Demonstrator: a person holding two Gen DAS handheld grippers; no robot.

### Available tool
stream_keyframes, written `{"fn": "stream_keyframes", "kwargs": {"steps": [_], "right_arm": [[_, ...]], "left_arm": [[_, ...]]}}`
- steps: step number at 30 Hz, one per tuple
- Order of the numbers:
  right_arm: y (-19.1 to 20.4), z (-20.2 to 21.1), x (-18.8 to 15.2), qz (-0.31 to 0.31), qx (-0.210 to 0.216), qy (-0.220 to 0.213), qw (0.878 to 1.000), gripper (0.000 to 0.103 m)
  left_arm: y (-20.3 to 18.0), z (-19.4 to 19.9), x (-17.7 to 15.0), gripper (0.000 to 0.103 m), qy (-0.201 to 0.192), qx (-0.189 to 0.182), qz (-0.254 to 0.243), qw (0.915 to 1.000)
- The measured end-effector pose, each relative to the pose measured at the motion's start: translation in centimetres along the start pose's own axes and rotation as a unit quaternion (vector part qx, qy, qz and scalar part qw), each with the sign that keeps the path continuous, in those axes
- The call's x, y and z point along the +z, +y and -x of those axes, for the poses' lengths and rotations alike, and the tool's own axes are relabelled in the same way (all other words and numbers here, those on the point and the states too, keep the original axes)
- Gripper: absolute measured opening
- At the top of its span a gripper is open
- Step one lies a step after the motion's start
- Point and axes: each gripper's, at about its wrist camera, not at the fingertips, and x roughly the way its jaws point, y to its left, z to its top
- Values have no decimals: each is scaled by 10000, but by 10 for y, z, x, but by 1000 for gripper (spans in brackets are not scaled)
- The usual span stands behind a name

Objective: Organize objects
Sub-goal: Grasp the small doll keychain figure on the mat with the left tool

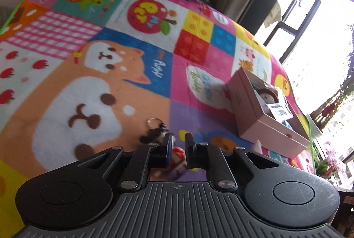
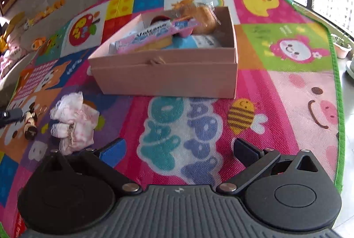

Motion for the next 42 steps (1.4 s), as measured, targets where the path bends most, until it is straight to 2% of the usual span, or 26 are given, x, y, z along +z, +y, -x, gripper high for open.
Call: {"fn": "stream_keyframes", "kwargs": {"steps": [2, 6, 10, 13, 16, 18, 21, 23, 25, 28, 31, 33, 36, 38, 41, 42], "right_arm": [[2, -1, -2, -3, -59, -52, 10000, 103], [11, -3, -9, 267, -253, -133, 9992, 103], [17, -6, -8, 475, -404, -26, 9980, 103], [19, -8, -9, 584, -489, 8, 9971, 103], [19, -7, -10, 596, -495, -32, 9970, 103], [20, -7, -11, 597, -499, -46, 9970, 103], [20, -6, -11, 602, -502, -46, 9969, 103], [20, -6, -11, 598, -498, -47, 9970, 103], [20, -6, -11, 602, -502, -47, 9969, 103], [20, -6, -11, 602, -497, -46, 9969, 103], [20, -6, -12, 604, -498, -46, 9969, 103], [20, -7, -12, 606, -500, -46, 9969, 103], [20, -7, -12, 607, -499, -47, 9969, 103], [20, -7, -12, 608, -500, -46, 9969, 103], [20, -7, -12, 609, -500, -49, 9969, 103], [19, -6, -12, 607, -499, -50, 9969, 103]], "left_arm": [[-8, -9, -3, 13, 97, 43, -88, 9999], [-26, -16, -5, 14, -7, 346, -539, 9979], [-36, 0, -10, 15, -325, 588, -1022, 9925], [-23, 12, -11, 15, -338, 848, -601, 9940], [-2, 21, -12, 15, -318, 790, 182, 9962], [9, 20, -10, 15, -212, 675, 498, 9963], [5, 4, -11, 16, 181, 486, 427, 9977], [1, -6, -11, 17, 242, 300, 449, 9982], [-2, -21, -9, 18, 386, 285, 450, 9978], [-13, -40, -5, 18, 400, 417, 213, 9981], [-21, -53, 2, 18, 368, 311, 156, 9987], [-26, -60, 3, 18, 482, 304, 9, 9984], [-40, -61, -1, 18, 575, 361, -712, 9951], [-47, -59, -6, 20, 744, 199, -1007, 9919], [-63, -59, -14, 35, 777, 166, -1497, 9855], [-67, -60, -16, 45, 771, 158, -1557, 9847]]}}
